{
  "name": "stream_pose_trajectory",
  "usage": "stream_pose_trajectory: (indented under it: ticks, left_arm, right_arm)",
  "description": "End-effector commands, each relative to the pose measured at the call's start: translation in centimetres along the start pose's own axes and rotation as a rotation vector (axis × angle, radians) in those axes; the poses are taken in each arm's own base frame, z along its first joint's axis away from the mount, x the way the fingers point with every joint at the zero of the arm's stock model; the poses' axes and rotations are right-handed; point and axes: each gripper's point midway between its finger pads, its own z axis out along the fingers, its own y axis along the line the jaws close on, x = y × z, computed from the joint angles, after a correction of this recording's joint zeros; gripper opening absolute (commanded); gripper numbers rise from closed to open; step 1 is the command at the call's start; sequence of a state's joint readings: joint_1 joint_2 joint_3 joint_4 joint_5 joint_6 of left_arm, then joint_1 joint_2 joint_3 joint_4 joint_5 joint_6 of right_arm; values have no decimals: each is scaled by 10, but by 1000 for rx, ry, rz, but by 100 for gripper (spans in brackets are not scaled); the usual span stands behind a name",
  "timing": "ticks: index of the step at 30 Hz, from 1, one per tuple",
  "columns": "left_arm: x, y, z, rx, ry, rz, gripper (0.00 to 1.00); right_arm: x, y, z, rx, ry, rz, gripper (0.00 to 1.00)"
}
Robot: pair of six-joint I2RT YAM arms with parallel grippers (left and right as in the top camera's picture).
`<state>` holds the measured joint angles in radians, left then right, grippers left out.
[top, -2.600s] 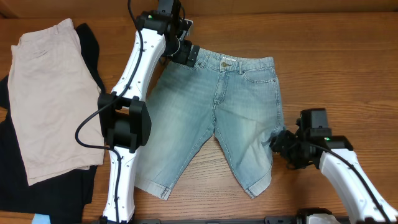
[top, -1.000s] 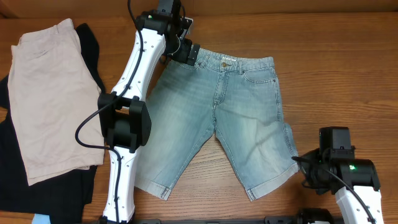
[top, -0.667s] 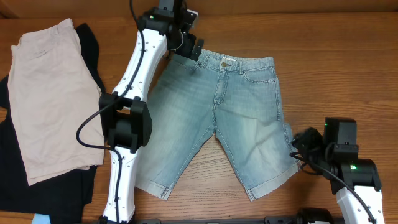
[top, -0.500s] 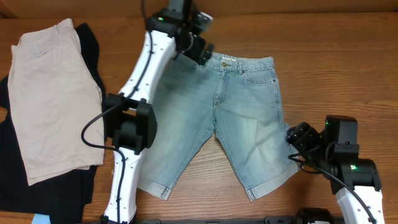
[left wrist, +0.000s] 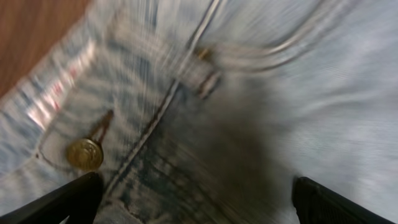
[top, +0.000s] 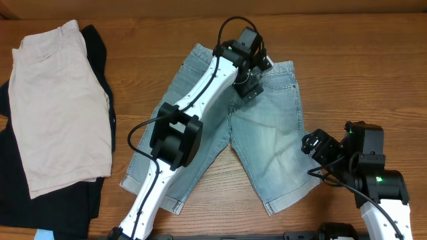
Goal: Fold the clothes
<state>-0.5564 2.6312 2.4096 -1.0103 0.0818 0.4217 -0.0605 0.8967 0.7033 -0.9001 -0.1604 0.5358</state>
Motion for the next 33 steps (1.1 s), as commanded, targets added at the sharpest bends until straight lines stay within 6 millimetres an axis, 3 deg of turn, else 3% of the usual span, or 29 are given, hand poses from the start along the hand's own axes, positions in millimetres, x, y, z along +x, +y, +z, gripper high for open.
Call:
stream_pose_trajectory:
  ticks: [1, 5, 10, 18, 22, 25, 30, 33]
  left_arm:
    - [16, 17, 16, -84, 61, -110, 100]
    - [24, 37, 15, -154, 74, -233, 100]
    - [45, 78, 9, -252, 84, -437, 100]
    - [112, 144, -4, -257, 122, -829, 100]
    - [136, 150, -8, -148, 147, -919, 100]
    - [150, 148, -12, -87, 176, -1001, 100]
    - [152, 132, -25, 63, 198, -1056, 100]
    - [146, 129, -41, 87, 197, -1059, 100]
  right_arm:
    - [-10, 8, -9, -28, -35, -17, 100]
    - [-12, 10, -8, -33, -43, -18, 100]
    - [-19, 12, 0, -30, -47, -19, 100]
    - [-16, -6, 50, 82, 81, 11, 100]
    - [-6, -14, 79, 117, 178, 30, 98]
    - [6, -9, 95, 84, 255, -9, 89]
    - [15, 6, 109, 50, 277, -77, 80]
    - [17, 18, 112, 23, 265, -120, 69]
